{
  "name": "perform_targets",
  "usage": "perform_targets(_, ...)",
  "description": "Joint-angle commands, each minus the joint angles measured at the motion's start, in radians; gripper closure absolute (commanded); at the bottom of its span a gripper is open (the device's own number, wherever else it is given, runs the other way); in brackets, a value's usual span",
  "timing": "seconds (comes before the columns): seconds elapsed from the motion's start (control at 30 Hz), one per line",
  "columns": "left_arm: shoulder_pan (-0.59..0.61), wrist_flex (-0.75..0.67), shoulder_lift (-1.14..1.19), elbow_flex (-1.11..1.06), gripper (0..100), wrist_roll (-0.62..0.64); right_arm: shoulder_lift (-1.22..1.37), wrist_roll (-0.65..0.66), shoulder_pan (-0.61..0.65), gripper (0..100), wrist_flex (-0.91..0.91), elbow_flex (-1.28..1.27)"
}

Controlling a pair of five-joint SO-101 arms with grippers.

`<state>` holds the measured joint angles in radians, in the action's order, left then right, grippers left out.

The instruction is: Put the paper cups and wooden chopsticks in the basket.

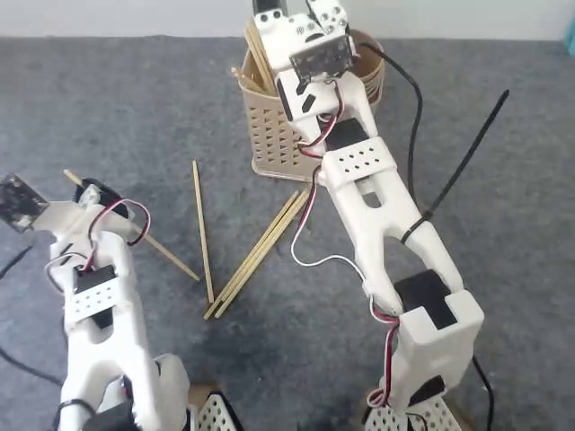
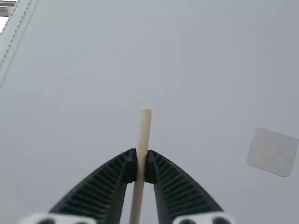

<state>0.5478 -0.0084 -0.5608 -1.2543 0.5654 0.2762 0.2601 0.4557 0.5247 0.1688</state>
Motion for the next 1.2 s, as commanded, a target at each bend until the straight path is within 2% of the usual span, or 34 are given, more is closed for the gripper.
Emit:
perform_targets(0.0,-0.014,-0.028,-0.04,0.002,99,-0.006,-0.07,0.017,-0.015,83.4,-0.044,0.005)
perform_targets(0.13,-0.012,-0.028,-0.04,0.002,99,-0.006,-0.185,0.014,-0.012,81.5,-0.053,-0.11)
perform_targets(0.27,-0.012,-0.028,-0.04,0.002,99,-0.006,-0.406,-0.08,-0.013,81.5,-0.097,-0.308)
perform_targets(0.4,-0.008,-0.028,-0.04,0.002,99,-0.006,-0.697,-0.184,-0.024,81.5,-0.325,-0.512)
perform_targets(0.57,-0.008,-0.028,-0.044,0.004,99,-0.006,-1.049,-0.414,-0.094,81.6,-0.639,-0.717)
perform_targets(0.67,-0.006,-0.023,-0.048,0.012,99,0.0,-1.216,-0.497,-0.139,81.6,-0.837,-0.798)
perform_targets(0.73,-0.006,-0.008,-0.046,0.035,99,0.002,-1.302,-0.516,-0.157,81.6,-0.958,-0.842)
perform_targets(0.9,-0.006,0.157,-0.049,0.17,99,0.002,-1.458,-0.516,-0.165,81.6,-1.253,-0.948)
perform_targets(1.0,-0.012,0.203,-0.049,0.26,99,0.002,-1.518,-0.517,-0.159,82.0,-1.382,-1.014)
perform_targets(1.17,-0.031,0.199,-0.049,0.4,99,0.002,-1.56,-0.519,-0.156,96.9,-1.446,-1.192)
